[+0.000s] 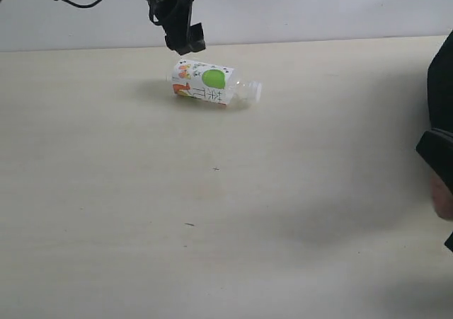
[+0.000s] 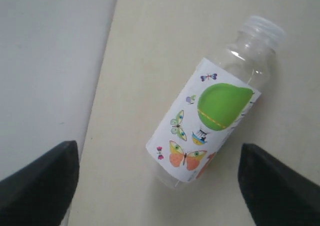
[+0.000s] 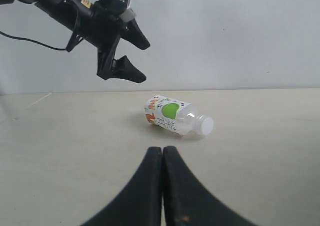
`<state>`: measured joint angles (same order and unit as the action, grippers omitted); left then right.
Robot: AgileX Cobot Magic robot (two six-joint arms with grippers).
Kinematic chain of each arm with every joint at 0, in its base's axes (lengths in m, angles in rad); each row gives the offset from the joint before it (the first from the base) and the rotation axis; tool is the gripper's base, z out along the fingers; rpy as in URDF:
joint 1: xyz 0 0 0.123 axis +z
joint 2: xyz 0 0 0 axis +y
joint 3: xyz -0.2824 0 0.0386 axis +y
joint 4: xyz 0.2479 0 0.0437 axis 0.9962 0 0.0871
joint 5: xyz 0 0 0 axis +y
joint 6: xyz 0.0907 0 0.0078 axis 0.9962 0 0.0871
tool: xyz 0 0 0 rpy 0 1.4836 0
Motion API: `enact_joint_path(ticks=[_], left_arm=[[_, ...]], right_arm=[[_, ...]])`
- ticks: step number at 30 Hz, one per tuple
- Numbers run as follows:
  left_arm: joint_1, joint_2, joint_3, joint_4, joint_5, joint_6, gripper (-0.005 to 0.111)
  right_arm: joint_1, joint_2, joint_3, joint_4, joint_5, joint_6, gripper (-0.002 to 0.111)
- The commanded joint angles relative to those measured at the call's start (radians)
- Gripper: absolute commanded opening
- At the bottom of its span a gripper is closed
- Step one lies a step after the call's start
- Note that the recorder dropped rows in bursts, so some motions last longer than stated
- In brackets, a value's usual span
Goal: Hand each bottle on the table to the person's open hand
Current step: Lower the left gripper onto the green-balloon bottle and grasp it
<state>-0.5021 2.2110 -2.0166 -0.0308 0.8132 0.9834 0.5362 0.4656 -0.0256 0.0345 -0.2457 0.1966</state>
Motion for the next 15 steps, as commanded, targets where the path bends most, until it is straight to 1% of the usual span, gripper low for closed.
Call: enact_joint_path(ticks=[1,5,12,15], left_arm=[[-0.041,0.089,-0.123,0.075,0.089,0.004,0.083],[-0.049,0.155,-0.158,0.096,0.082,0.031,0.083],[-0.049,0.22,-0.157,0.136,0.09,0.064,0.083],[-0.049,0.23,-0.157,0.136,0.062,0.078,0.083]], right_arm=[[-0.003,-0.005,0.003,0.001,-0.004,-0.007,0.0],[-0.003,-0.005,0.003,0.001,-0.004,-0.007,0.0],[-0.003,-0.005,0.003,0.001,-0.004,-0.007,0.0],[-0.003,-0.005,0.003,0.001,-0.004,-0.007,0.0]])
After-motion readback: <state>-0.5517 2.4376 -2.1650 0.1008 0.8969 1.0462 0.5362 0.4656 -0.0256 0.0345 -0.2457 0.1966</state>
